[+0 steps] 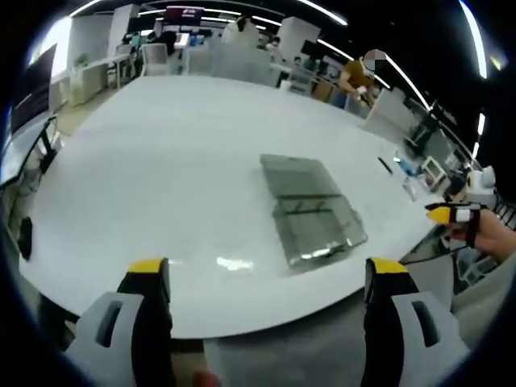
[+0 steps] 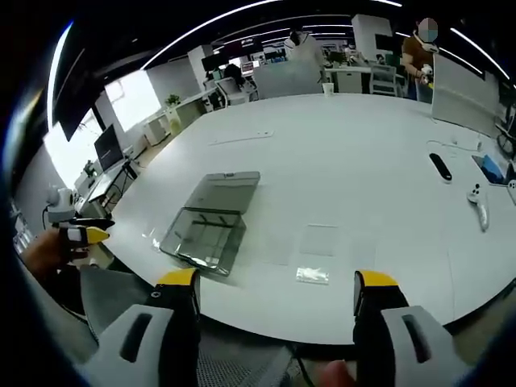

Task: Insert the divider into the dual guide fixture by aligning both edges with the guide slots and pushing it downward to the bottom, including one-sided entry, uneven engagement, binding, and posture correction.

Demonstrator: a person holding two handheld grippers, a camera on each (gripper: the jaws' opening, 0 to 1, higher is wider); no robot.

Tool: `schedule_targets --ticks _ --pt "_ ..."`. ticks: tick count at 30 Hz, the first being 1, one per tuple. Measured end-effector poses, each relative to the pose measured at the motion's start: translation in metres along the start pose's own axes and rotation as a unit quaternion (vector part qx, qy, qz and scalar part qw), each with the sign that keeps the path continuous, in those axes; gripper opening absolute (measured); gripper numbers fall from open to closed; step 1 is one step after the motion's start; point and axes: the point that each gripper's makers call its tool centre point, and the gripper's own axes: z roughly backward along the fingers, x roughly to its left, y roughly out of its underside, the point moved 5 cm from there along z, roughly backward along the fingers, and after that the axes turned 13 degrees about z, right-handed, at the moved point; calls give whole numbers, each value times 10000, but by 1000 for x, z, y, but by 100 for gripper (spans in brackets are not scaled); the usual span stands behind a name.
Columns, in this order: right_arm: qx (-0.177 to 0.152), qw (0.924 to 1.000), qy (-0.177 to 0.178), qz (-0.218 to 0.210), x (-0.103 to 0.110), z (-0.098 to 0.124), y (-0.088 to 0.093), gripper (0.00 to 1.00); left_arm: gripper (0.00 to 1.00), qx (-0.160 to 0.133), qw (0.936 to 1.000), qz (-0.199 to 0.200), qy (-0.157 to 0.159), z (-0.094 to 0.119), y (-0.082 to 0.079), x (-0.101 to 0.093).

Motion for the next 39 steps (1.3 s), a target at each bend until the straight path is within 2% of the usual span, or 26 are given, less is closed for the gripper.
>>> schedule_targets --ticks 22,39 --pt "68 9999 -66 -39 -1 -7 4 74 98 75 10000 -6 2 -3 1 -1" --pt "229 9997 -88 22 -7 -30 4 69 97 197 9998 -16 55 -7 5 -4"
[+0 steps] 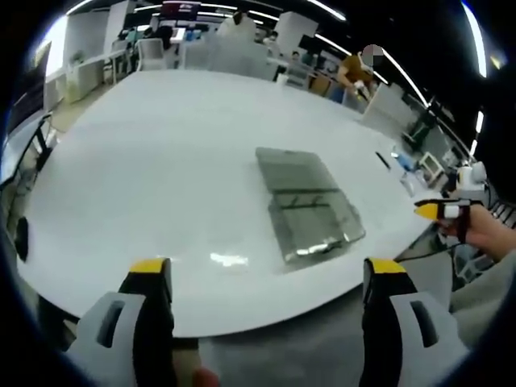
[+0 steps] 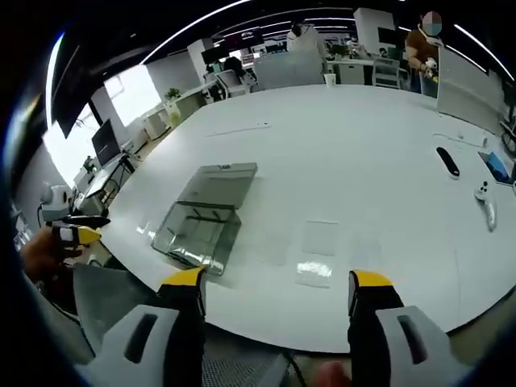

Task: Insert the divider into the dual guide fixture by aligning both edges with the guide slots and pushing it downward to the bottom, including one-sided entry, uneven engagement, binding, and posture correction.

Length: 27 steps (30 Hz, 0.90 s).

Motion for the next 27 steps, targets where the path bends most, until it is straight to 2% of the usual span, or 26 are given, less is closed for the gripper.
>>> schedule_targets --ticks 21,27 --pt "339 9993 100 93 -22 -38 3 57 96 140 9999 -13 28 -7 4 -3" --pt "398 9990 146 145 -28 -49 1 53 98 107 9998 -112 137 -10 4 -9"
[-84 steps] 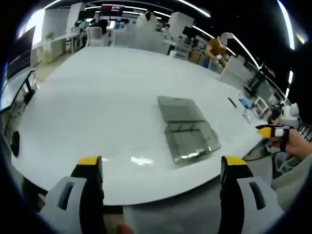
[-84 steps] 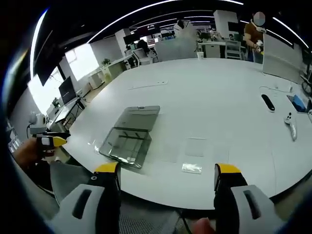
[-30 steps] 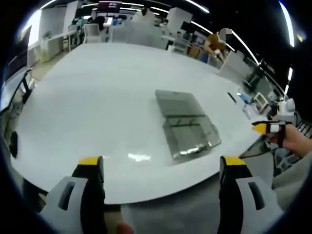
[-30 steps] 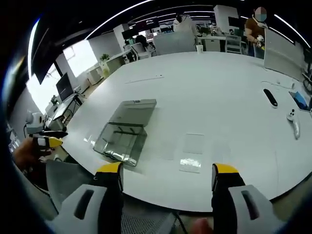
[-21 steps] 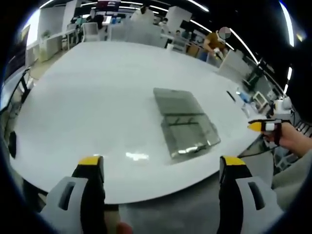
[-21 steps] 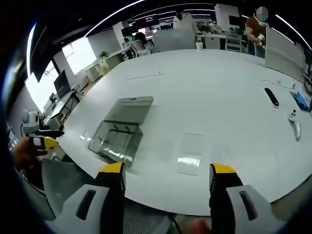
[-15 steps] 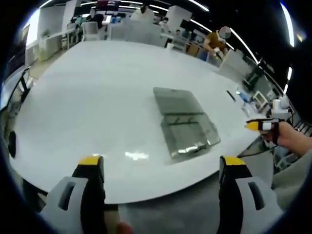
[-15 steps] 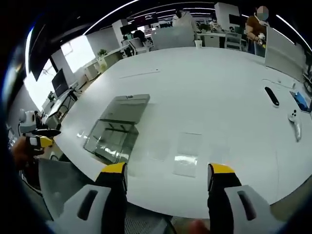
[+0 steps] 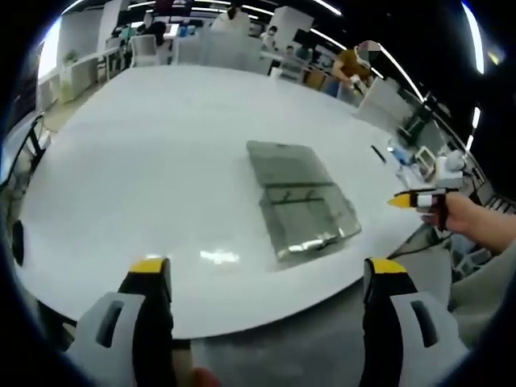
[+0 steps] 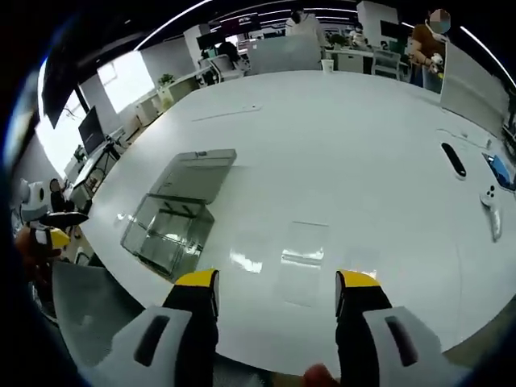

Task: Insert the divider into the dual guide fixture by aligning both edges with the guide slots and pushing it downward to the bottom, including one-sided entry, uneven engagement, binding, and posture correction.

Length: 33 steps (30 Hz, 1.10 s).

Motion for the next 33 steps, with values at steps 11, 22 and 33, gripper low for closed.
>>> schedule_targets --ticks 11,22,33 --pt "239 9997 71 37 -6 -19 3 50 98 84 9999 -59 65 -4 0 -4" --pt "444 9988 177 81 -12 -36 6 44 98 144 9997 -150 88 -8 0 -5" --pt "687 9974 234 51 -20 -52 13 41 98 176 9997 -144 81 -11 -1 -4"
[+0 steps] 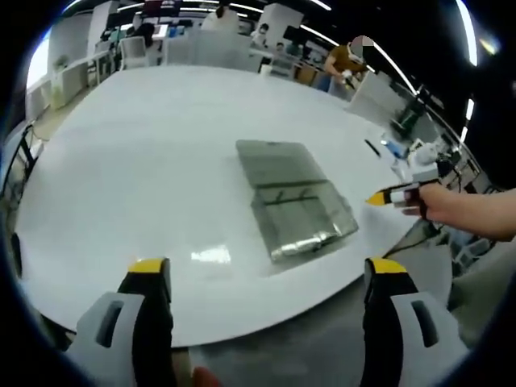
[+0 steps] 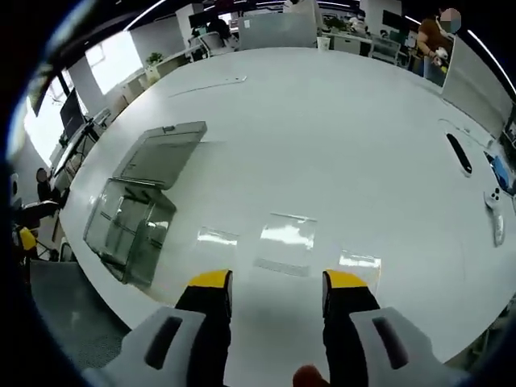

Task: Insert the divider into the dual guide fixture by aligning both edges with the guide slots and pushing it downward to the bottom, including one-sided entry, uneven engagement, binding, and posture correction.

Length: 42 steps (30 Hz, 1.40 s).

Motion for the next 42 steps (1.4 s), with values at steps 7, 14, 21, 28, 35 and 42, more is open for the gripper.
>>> schedule_targets --ticks 7,14,21,28,35,42 --pt "70 10000 2 11 0 -7 -1 40 98 26 10000 23 -20 0 1 2" --pt "120 9999 -12 8 1 -11 -3 39 98 34 10000 33 -33 -1 1 3" --pt "235 9997 40 -14 -1 -16 -5 38 98 78 10000 18 -11 -3 0 2" --pt "321 9995 79 -2 0 -19 -5 37 98 102 9999 9 10 -5 1 0" --pt "412 9991 100 -6 0 -22 -4 37 97 121 9999 13 7 -5 2 0" --pt "506 9985 215 68 -1 -24 -5 35 97 129 9999 47 14 -6 3 1"
